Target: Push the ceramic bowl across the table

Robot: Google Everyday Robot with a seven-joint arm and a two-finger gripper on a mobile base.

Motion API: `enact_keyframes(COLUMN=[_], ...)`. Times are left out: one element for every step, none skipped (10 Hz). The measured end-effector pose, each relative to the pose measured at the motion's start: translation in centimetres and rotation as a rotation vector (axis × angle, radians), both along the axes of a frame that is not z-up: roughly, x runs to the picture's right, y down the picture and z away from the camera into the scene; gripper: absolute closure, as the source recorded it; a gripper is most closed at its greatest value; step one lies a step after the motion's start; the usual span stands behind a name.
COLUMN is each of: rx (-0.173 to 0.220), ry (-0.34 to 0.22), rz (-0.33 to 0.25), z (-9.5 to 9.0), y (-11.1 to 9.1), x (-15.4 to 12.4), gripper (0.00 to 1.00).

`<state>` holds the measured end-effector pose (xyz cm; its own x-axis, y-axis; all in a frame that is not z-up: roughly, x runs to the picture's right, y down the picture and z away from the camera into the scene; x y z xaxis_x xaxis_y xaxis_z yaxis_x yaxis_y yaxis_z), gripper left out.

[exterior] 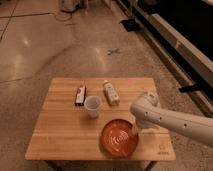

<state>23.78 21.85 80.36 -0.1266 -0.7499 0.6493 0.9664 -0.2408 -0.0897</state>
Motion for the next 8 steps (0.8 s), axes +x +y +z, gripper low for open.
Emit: enact_keyframes(rx=[0.001, -0.001, -0.006, -0.012, -0.016, -0.023, -0.029, -0.030], ry=[0.021, 0.036, 0.051, 0.068, 0.078, 0.084, 0.082, 0.082], rz=[0.010, 0.017, 0.026, 0.035, 0.041, 0.052, 0.075, 0.076], z=[0.2, 0.3, 0.3, 0.3, 0.2, 0.1, 0.0, 0.0], y=[-0.4, -0.6, -0.8, -0.9, -1.1, -1.2, -1.3, -1.2], x=[1.3, 2.2, 3.1, 4.1, 4.7, 5.3, 5.4, 5.4], gripper=[0.20, 0.20, 0.20, 0.20, 0.20, 0.20, 0.20, 0.20])
